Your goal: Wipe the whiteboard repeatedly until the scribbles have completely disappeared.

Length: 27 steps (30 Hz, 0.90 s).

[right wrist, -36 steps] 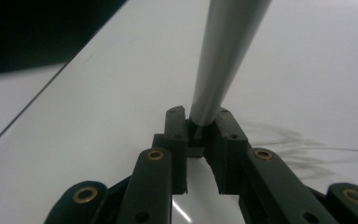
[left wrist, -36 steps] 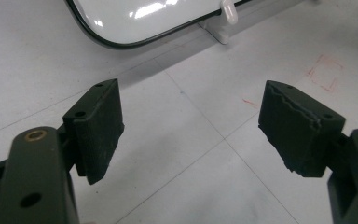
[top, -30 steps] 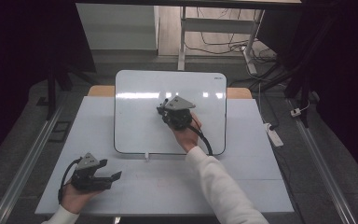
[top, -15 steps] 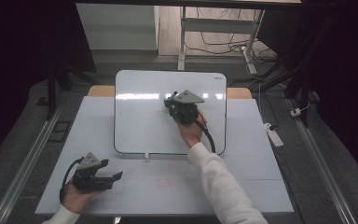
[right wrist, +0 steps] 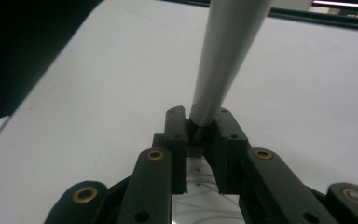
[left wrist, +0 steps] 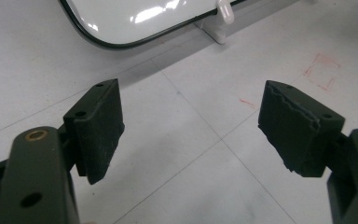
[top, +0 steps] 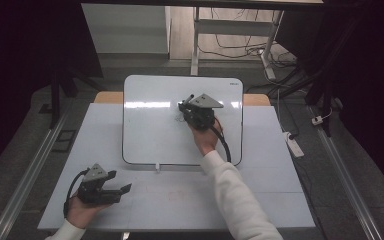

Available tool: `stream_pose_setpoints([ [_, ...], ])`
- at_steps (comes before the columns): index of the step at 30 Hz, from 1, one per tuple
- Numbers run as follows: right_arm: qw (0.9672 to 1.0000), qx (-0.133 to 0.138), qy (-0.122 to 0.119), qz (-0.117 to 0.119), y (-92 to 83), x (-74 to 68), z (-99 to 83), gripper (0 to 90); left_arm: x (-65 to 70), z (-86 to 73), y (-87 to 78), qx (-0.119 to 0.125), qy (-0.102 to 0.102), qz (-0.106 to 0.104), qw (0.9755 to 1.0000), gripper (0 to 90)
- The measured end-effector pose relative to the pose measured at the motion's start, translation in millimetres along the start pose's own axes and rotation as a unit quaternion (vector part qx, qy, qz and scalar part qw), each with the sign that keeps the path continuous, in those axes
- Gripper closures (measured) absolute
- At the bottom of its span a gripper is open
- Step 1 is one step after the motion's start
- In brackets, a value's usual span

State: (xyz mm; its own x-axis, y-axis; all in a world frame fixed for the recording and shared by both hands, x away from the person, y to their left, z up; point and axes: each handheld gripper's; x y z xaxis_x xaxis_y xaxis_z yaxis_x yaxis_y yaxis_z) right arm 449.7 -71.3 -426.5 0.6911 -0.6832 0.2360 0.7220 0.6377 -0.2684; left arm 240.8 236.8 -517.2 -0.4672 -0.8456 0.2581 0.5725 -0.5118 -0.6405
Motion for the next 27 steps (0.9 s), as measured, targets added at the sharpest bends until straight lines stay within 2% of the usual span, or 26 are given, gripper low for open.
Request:
stream_pose_setpoints([
  [2,0.9999,-0.006,-0.015,-0.004,-2.5,-2.3,0.2,77.7,-0.3,0.4,0.4,0.001,-0.001,0.0,1.0,22.9],
  [3,0.9996,-0.011,-0.025,0.007,-2.3,-7.7,0.2,77.7,-0.5,0.9,1.1,0.0,-0.002,0.0,1.0,22.9],
  [4,0.9988,-0.019,-0.033,0.031,-0.8,-13.5,-0.6,77.7,-0.9,1.9,2.9,-0.003,0.001,0.0,1.0,22.9],
  [5,0.997,-0.029,-0.051,0.05,0.3,-18.0,-1.6,77.7,-0.9,1.9,2.9,-0.003,0.001,0.0,1.0,22.8],
  [6,0.9958,-0.033,-0.069,0.05,-0.2,-18.1,-1.6,77.7,-0.4,1.9,3.4,-0.004,0.001,0.0,1.0,22.9],
  [7,0.9969,-0.027,-0.063,0.04,-1.7,-11.3,-1.2,77.7,0.6,1.1,3.2,-0.004,0.003,0.0,1.0,22.9],
  [8,0.9992,-0.017,-0.027,0.026,-3.9,-0.8,-0.9,77.7,0.8,0.8,2.7,-0.004,0.003,0.0,1.0,22.9],
  [9,0.9999,-0.007,0.001,0.012,-6.4,9.2,-1.1,77.7,0.8,0.8,2.7,-0.004,0.003,0.0,1.0,22.9],
  [10,0.9999,-0.005,0.01,0.008,-7.6,14.4,-1.1,77.7,0.9,0.8,2.3,-0.003,0.002,0.002,1.0,22.9],
  [12,0.9999,-0.01,-0.014,0.001,-7.3,7.2,-0.9,77.7,-0.6,1.6,2.0,-0.001,0.0,0.001,1.0,23.2],
  [14,0.9984,-0.022,-0.037,0.037,-4.2,-6.4,-2.2,77.7,-1.3,1.9,3.2,-0.004,0.001,0.001,1.0,23.2],
  [15,0.9971,-0.029,-0.055,0.043,-3.6,-10.7,-2.8,77.7,-0.7,1.7,3.7,-0.004,-0.002,0.001,1.0,23.2],
  [16,0.9968,-0.031,-0.06,0.044,-3.7,-9.2,-2.3,77.7,-0.7,1.7,3.7,-0.004,-0.002,0.001,1.0,23.2],
  [17,0.9981,-0.025,-0.044,0.035,-4.5,-3.1,-1.6,77.7,0.3,1.2,3.7,-0.004,0.0,0.001,1.0,23.2],
  [19,0.9999,-0.01,-0.001,-0.004,-9.7,12.3,-0.8,77.7,1.0,1.3,2.6,-0.002,0.002,0.0,1.0,23.2],
  [20,0.9999,-0.01,0.011,-0.006,-11.4,14.8,-1.5,77.7,1.0,1.5,2.1,0.0,0.002,0.0,1.0,23.2],
  [21,0.9999,-0.01,0.004,-0.009,-11.6,11.0,-2.4,77.7,0.6,1.9,1.9,0.0,0.002,0.0,1.0,23.2],
  [22,0.9998,-0.016,-0.007,0.008,-10.2,3.3,-3.6,77.7,0.6,1.9,1.9,0.0,0.002,0.0,1.0,23.2],
  [23,0.9989,-0.023,-0.021,0.034,-8.2,-6.6,-5.9,77.7,-0.3,2.4,3.1,-0.001,0.001,-0.001,1.0,23.2],
  [24,0.9972,-0.031,-0.044,0.051,-6.7,-16.4,-8.3,77.7,-0.7,2.5,3.9,-0.002,0.0,0.0,1.0,23.2],
  [25,0.9957,-0.036,-0.064,0.056,-6.5,-21.8,-9.9,77.7,-0.7,2.5,3.9,-0.002,0.0,0.0,1.0,23.2],
  [26,0.9955,-0.034,-0.069,0.056,-7.1,-19.7,-9.7,77.7,-0.4,1.8,4.1,-0.004,0.0,-0.001,1.0,23.2],
  [27,0.9976,-0.025,-0.048,0.043,-8.5,-12.3,-9.1,77.7,0.1,1.6,3.7,-0.003,0.001,0.0,1.0,23.2],
])
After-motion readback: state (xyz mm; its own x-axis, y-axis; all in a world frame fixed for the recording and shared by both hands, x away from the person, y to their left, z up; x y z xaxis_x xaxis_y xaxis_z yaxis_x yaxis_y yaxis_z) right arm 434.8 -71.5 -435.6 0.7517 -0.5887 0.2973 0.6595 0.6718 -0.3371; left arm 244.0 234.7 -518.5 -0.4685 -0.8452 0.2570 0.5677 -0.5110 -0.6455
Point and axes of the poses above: each handheld gripper's, and its own axes: y roughly forward along the jaws, z roughly out of its top, x roughly to its right, and after that the axes turned 9 degrees about -y, right-handed
